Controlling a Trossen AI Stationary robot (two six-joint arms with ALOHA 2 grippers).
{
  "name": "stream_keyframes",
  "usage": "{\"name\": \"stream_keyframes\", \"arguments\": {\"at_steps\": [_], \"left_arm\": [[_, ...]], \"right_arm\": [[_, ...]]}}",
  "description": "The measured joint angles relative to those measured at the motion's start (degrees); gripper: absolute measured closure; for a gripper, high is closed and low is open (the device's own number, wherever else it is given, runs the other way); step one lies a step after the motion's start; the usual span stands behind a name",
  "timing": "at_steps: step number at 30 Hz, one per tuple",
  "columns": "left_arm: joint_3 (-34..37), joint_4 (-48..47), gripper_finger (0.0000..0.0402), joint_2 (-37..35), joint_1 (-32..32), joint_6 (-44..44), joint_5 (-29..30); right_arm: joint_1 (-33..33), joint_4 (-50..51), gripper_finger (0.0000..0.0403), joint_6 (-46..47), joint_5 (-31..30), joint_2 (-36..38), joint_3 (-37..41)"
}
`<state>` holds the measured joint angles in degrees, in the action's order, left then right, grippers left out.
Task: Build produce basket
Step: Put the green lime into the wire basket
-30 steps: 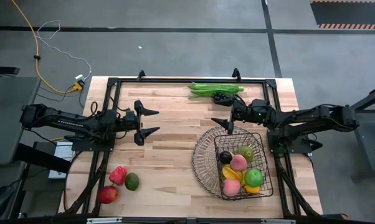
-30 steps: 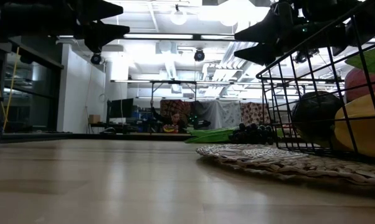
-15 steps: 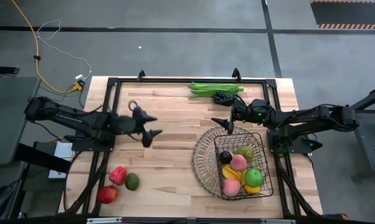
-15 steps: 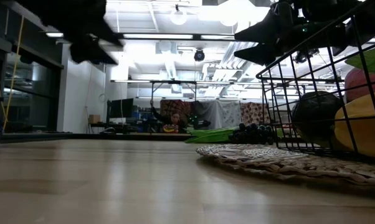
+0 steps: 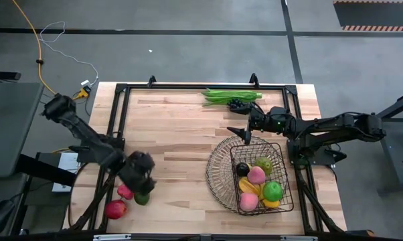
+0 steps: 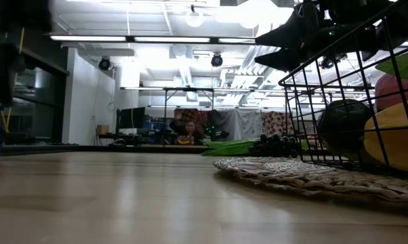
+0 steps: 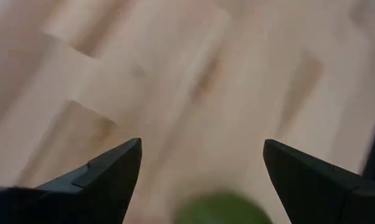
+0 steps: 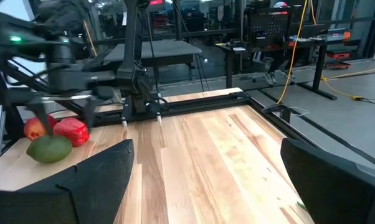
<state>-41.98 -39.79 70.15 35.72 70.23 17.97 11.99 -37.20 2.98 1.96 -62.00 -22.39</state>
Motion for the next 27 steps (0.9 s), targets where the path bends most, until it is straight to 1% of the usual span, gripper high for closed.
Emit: {"name": "stream_keyframes", "arguments": {"at_steps": [5, 10, 17, 24, 27], "left_arm": [[-3.3, 0.2, 0.0076, 4.7, 8.1, -6.1, -0.7], [-4.5, -0.4, 0.0076, 8.1, 11.6, -6.4, -1.4], [-4.5, -1.3, 0.0076, 11.3, 12.4, -8.8, -5.5], [-4.6, -0.3, 0.0076, 13.1, 12.3, -13.0, -5.7], [-4.4, -1.2, 0.0076, 14.2, 12.2, -13.3, -7.4]], "right_arm": [[0.0, 0.3, 0.0008, 0.0, 0.0, 0.0, 0.0], [0.0, 0.6, 0.0008, 0.0, 0.0, 0.0, 0.0], [0.0, 1.5, 0.0008, 0.0, -3.0, 0.0, 0.0], [0.0, 1.9, 0.0008, 0.0, -2.9, 0.0, 0.0], [0.0, 1.9, 0.0008, 0.0, -2.9, 0.0, 0.0]]}}
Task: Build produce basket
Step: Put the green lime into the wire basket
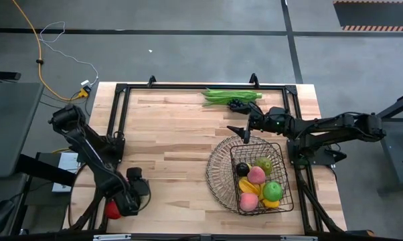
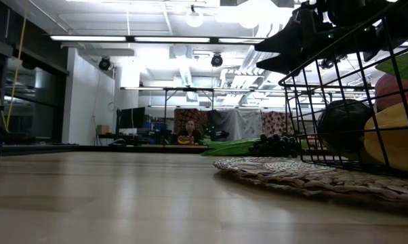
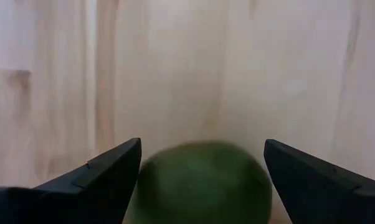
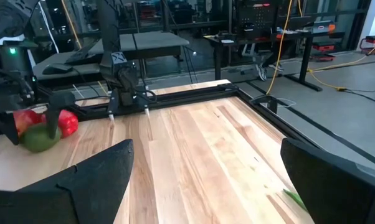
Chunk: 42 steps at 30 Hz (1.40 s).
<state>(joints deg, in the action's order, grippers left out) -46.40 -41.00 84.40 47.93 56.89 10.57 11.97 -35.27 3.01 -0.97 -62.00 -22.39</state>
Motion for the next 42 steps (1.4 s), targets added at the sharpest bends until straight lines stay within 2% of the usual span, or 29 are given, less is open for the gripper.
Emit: {"name": "stream_keyframes", "arguments": {"at_steps": [5, 15, 24, 37, 39, 42], "left_arm": [[0.0, -1.9, 0.0076, 3.1, -0.9, 1.3, -5.2], [0.0, -2.2, 0.0076, 5.7, -3.1, -2.6, -5.8], [-0.1, -3.1, 0.0076, -0.4, -6.1, 0.4, -5.4], [-0.1, -8.0, 0.0076, -8.5, -9.7, 22.1, -12.1], [-0.1, -8.8, 0.0076, -8.7, -9.6, 21.6, -14.4], [-0.1, -9.0, 0.0076, -8.8, -8.7, 15.9, -16.9]], "right_arm": [[0.0, 0.1, 0.0008, 0.0, 0.0, 0.0, 0.0], [0.0, 0.4, 0.0008, 0.0, 0.1, 0.0, 0.0], [0.0, 0.4, 0.0008, 0.0, 0.1, 0.0, 0.0], [0.0, 0.4, 0.0008, 0.0, 0.1, 0.0, 0.0], [0.0, 0.4, 0.0008, 0.0, 0.1, 0.0, 0.0], [0.0, 0.4, 0.0008, 0.0, 0.1, 0.0, 0.0]]}}
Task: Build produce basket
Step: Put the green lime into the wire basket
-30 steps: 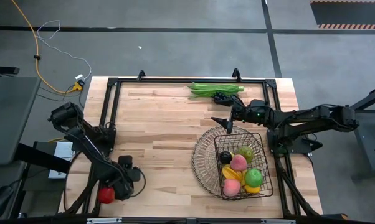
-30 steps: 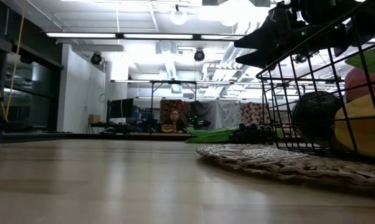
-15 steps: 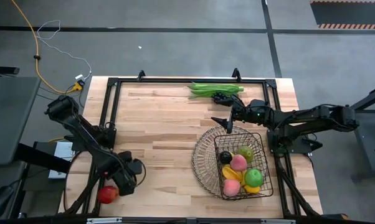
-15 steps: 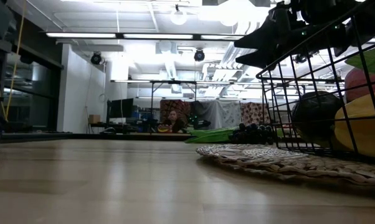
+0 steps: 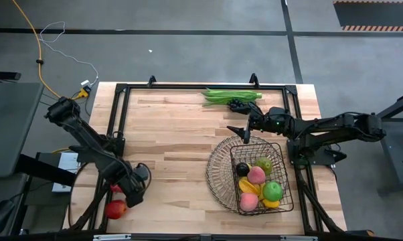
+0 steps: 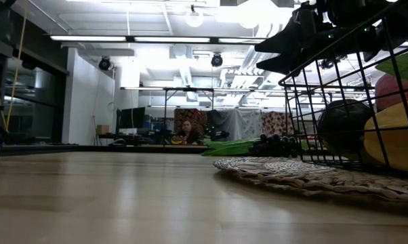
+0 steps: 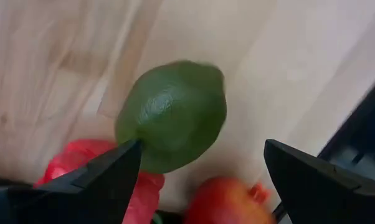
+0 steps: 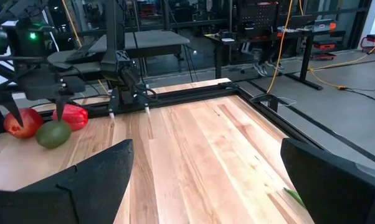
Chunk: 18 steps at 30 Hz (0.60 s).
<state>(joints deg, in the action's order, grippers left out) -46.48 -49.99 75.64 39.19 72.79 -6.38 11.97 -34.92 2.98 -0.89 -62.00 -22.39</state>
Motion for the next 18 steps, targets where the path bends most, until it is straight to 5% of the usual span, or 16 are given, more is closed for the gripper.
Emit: {"name": "stream_keyframes", "arguments": {"at_steps": [8, 18], "left_arm": [[0.0, -0.6, 0.0076, 0.0, 1.0, -16.3, 6.0], [0.0, -3.8, 0.0076, 1.8, 1.4, -11.1, 7.0]], "right_arm": [[0.0, 0.0, 0.0008, 0.0, 0.0, 0.0, 0.0], [0.0, 0.0, 0.0008, 0.0, 0.0, 0.0, 0.0]]}}
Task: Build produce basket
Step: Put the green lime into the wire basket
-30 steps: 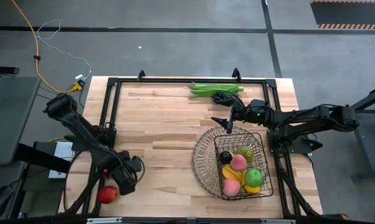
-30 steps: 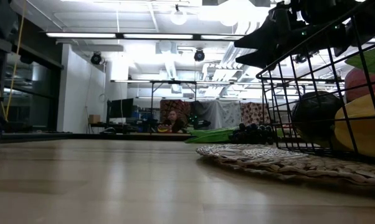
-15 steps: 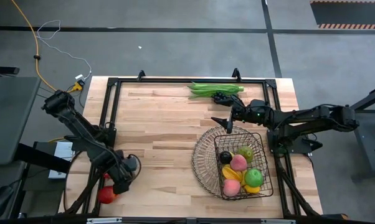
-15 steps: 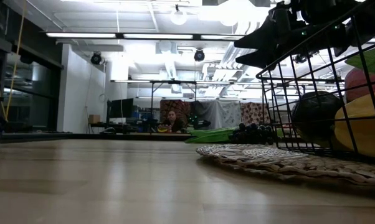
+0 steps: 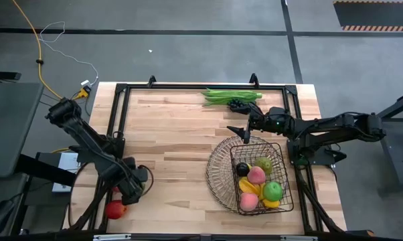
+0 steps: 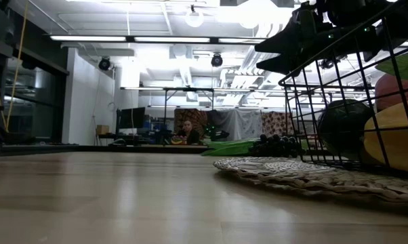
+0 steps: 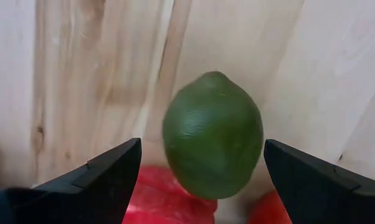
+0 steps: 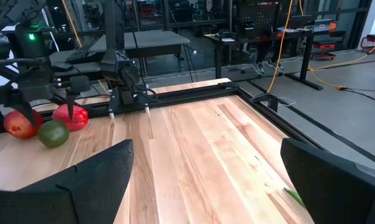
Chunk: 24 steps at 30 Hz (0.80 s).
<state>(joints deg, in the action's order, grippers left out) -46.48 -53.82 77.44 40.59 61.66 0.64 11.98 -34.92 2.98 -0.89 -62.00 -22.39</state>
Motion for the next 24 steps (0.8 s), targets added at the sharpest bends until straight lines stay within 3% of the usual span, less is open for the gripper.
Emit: {"name": "stream_keyframes", "arguments": {"at_steps": [24], "left_arm": [[0.0, 2.6, 0.0076, 12.8, 2.7, 2.2, -1.8]], "right_arm": [[0.0, 0.9, 0.0008, 0.0, 0.0, 0.0, 0.0]]}}
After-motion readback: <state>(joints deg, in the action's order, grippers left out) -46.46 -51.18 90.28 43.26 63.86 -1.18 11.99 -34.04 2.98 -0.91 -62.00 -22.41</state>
